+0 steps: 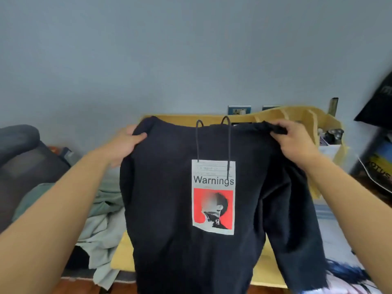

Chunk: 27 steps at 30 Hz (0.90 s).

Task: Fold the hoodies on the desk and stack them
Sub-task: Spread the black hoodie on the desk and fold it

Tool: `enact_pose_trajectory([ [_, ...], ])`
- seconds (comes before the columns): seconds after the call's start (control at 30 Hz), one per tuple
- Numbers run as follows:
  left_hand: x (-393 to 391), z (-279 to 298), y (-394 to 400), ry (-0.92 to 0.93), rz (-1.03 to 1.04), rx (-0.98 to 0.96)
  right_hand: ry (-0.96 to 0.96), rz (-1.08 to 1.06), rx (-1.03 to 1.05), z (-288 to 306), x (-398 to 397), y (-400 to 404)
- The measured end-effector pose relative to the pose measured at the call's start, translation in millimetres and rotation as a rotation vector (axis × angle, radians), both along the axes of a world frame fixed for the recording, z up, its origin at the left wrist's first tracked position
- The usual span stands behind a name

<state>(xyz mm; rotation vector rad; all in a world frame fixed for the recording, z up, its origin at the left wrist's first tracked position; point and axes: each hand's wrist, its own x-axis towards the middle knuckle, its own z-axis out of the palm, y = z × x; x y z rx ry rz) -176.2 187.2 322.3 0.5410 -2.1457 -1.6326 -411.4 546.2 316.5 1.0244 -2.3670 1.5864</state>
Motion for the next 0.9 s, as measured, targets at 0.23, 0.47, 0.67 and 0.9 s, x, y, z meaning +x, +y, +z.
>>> enact_pose_trajectory([
  [0.23, 9.7, -58.8, -10.3, -0.293, 0.022, -0.664, 0.119, -0.089, 0.41, -67.2, -3.1, 15.8],
  [0.47, -17.2, 2.4, -41.5, -0.145, 0.396, -1.246, 0.57, -0.413, 0.419, -17.2, -40.8, 8.2],
  [0.67, -14.1, -103.6, -42.0, -0.312, 0.091, -1.381, 0.53, -0.36, 0.825, -112.0, -44.5, -10.7],
  [0.9, 4.9, -276.3, -43.4, -0.877, -0.301, -1.127, 0.28, -0.134, 1.449, -248.7, 4.3, -12.6],
])
